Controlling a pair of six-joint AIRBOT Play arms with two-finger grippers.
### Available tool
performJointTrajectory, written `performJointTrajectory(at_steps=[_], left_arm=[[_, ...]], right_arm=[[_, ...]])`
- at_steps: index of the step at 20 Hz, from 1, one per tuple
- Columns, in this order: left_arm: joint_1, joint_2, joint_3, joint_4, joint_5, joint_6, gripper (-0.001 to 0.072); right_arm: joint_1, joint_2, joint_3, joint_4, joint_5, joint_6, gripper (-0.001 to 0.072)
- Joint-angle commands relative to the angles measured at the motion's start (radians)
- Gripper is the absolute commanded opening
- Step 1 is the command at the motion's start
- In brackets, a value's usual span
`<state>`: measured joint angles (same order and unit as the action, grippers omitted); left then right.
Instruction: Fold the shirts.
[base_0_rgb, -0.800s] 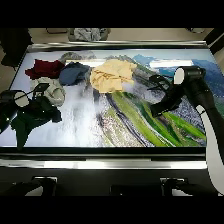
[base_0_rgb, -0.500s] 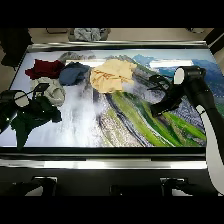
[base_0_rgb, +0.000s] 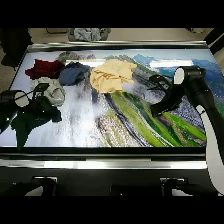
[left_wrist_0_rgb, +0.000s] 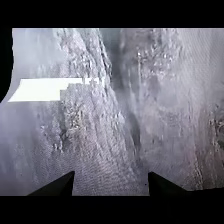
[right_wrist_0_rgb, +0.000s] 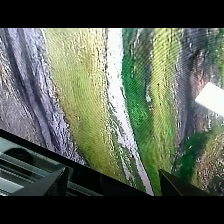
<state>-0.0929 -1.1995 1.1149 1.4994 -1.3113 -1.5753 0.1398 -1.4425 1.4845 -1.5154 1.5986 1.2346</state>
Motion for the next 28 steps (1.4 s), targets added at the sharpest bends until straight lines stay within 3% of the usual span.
performJointTrajectory(at_steps=[1,4,6,7,8,11,14,17,19,22,24,28], left_arm=[[-0.001,-0.006,0.000,0.000,0.111,0.001,0.0562],[-0.001,-0.027,0.000,-0.001,0.312,-0.010,0.0563],[-0.004,-0.043,0.000,-0.029,0.443,-0.084,0.0570],[-0.003,-0.057,0.008,-0.040,0.530,-0.082,0.0628],[0.003,-0.086,0.036,-0.043,0.578,-0.083,0.0629],[0.055,-0.293,0.285,-0.149,0.487,-0.027,0.0628],[0.113,-0.614,0.693,-0.438,0.243,0.093,0.0628],[0.129,-0.907,1.048,-0.560,0.063,0.068,0.0628],[0.131,-0.985,1.040,-0.701,0.105,0.097,0.0627],[0.125,-0.994,0.908,-0.872,0.217,0.246,0.0625],[0.108,-1.003,0.900,-0.876,0.243,0.291,0.0625],[0.065,-1.006,0.900,-0.875,0.311,0.297,0.0624]], right_arm=[[0.001,0.000,0.001,0.000,-0.003,0.000,0.0671],[0.001,0.000,0.001,0.000,-0.048,0.000,0.0671],[0.001,0.000,0.001,0.000,-0.098,0.000,0.0672],[0.001,0.000,0.001,0.000,-0.138,0.000,0.0672],[0.001,0.000,0.001,0.003,-0.169,0.000,0.0672],[0.001,0.000,0.001,0.011,-0.218,0.001,0.0671],[0.001,0.000,0.001,0.016,-0.244,0.012,0.0671],[0.001,0.000,0.000,0.020,-0.284,0.012,0.0671],[0.001,-0.001,0.000,0.039,-0.299,0.012,0.0671],[0.001,-0.005,0.000,0.076,-0.299,0.023,0.0671],[0.001,-0.007,-0.001,0.096,-0.300,0.039,0.0671],[0.002,-0.008,-0.001,0.103,-0.299,0.050,0.0671]])
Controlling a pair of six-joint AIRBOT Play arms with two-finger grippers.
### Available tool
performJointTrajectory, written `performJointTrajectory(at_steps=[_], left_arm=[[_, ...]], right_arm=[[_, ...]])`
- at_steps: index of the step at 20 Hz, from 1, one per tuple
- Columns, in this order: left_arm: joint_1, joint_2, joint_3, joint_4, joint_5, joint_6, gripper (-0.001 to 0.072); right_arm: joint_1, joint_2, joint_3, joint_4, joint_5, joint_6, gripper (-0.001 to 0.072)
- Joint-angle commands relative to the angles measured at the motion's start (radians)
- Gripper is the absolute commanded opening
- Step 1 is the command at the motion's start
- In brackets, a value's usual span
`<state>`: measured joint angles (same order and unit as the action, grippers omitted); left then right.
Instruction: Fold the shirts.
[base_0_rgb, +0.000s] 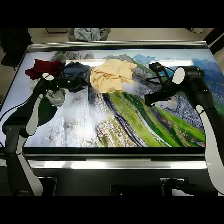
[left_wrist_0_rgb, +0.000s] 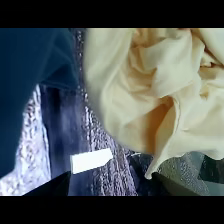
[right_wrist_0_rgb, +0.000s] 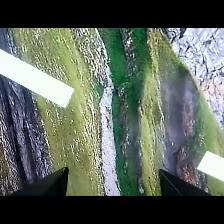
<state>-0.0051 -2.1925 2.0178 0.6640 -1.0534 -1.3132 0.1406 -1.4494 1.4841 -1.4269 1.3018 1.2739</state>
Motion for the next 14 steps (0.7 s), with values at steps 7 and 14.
performJointTrajectory(at_steps=[7,14], left_arm=[[-0.090,-0.013,-0.004,-0.040,0.060,0.077,0.0623],[-0.140,-0.013,-0.003,-0.039,0.060,0.166,0.0610]], right_arm=[[0.001,-0.001,0.000,0.014,0.006,0.011,0.0671],[0.001,-0.001,0.000,0.021,0.006,0.019,0.0671]])
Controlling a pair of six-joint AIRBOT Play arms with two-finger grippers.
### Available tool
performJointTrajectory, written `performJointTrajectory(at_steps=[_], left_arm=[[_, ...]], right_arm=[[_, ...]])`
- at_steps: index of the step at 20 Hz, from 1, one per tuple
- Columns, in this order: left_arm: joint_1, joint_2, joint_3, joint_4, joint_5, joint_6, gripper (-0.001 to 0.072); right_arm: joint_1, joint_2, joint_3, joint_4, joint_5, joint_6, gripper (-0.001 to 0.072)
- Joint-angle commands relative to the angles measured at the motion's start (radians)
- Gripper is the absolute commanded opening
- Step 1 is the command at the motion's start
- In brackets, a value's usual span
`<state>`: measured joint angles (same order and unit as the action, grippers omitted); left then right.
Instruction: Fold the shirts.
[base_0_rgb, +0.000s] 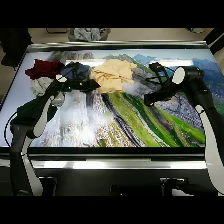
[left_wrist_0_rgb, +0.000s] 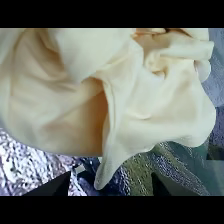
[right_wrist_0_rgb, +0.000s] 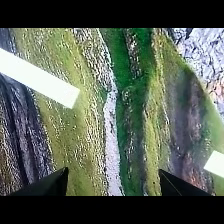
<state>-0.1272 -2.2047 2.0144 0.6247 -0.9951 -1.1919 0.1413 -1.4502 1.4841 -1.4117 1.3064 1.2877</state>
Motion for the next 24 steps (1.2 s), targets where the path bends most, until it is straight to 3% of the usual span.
performJointTrajectory(at_steps=[1,9,10,13,15,16,17,22,24], left_arm=[[-0.017,-0.001,0.000,0.000,0.002,0.045,0.0610],[-0.040,-0.008,0.000,0.000,0.073,0.066,0.0581],[-0.042,-0.013,0.000,0.000,0.077,0.066,0.0511],[-0.042,-0.031,0.000,-0.001,0.077,0.032,0.0461],[-0.042,-0.035,0.000,-0.001,0.080,0.032,0.0383],[-0.042,-0.035,0.000,0.000,0.081,0.029,0.0252],[-0.042,-0.036,0.000,-0.001,0.081,0.030,0.0026],[-0.018,-0.027,0.023,-0.002,0.043,0.034,0.0022],[0.011,0.027,0.039,-0.002,0.010,0.078,0.0021]], right_arm=[[0.000,0.000,0.000,0.009,0.002,0.008,0.0671],[0.000,0.000,0.000,0.023,0.001,0.016,0.0671],[0.000,0.000,0.000,0.027,0.002,0.016,0.0671],[0.000,0.000,0.000,0.043,0.002,0.016,0.0671],[0.000,0.000,0.000,0.043,0.003,0.019,0.0671],[0.000,0.000,0.000,0.043,0.002,0.019,0.0671],[0.000,0.000,0.000,0.043,0.002,0.019,0.0671],[0.000,0.000,0.001,0.039,0.004,0.013,0.0672],[0.000,0.009,0.003,0.039,0.013,-0.033,0.0672]])
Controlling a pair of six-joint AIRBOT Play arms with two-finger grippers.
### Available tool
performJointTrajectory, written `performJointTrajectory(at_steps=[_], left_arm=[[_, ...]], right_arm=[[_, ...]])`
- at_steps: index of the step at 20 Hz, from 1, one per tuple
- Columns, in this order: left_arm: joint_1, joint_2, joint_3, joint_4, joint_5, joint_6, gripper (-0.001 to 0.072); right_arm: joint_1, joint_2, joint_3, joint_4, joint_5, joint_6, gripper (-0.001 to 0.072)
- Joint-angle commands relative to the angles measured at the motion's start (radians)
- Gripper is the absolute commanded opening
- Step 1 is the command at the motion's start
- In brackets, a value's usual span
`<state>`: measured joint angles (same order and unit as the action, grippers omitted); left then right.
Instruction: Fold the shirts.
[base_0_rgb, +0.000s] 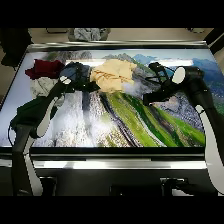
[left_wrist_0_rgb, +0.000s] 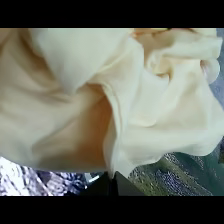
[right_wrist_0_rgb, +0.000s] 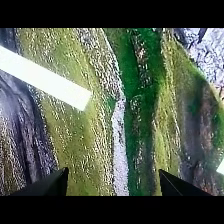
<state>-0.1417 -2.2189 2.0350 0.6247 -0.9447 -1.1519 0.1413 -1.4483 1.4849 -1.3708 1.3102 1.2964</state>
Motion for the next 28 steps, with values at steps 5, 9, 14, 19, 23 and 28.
performJointTrajectory(at_steps=[5,9,14,19,23,28], left_arm=[[0.067,0.412,0.019,-0.068,-0.051,0.167,0.0021],[0.004,0.801,0.019,-0.164,0.014,0.237,0.0022],[-0.145,1.070,0.018,-0.164,0.164,0.236,0.0022],[-0.294,1.033,-0.109,-0.161,0.159,0.236,0.0023],[-0.418,0.836,-0.261,-0.161,0.156,0.235,0.0024],[-0.536,0.468,-0.278,-0.162,0.024,0.020,0.0319]], right_arm=[[0.000,0.119,0.113,-0.134,0.016,-0.125,0.0672],[0.000,0.298,0.289,-0.316,-0.019,-0.141,0.0671],[0.000,0.553,0.371,-0.350,-0.150,-0.132,0.0670],[0.000,0.689,0.371,-0.351,-0.084,-0.130,0.0669],[0.000,0.667,0.371,-0.351,0.082,-0.130,0.0669],[0.000,0.518,0.370,-0.352,0.322,-0.130,0.0668]])
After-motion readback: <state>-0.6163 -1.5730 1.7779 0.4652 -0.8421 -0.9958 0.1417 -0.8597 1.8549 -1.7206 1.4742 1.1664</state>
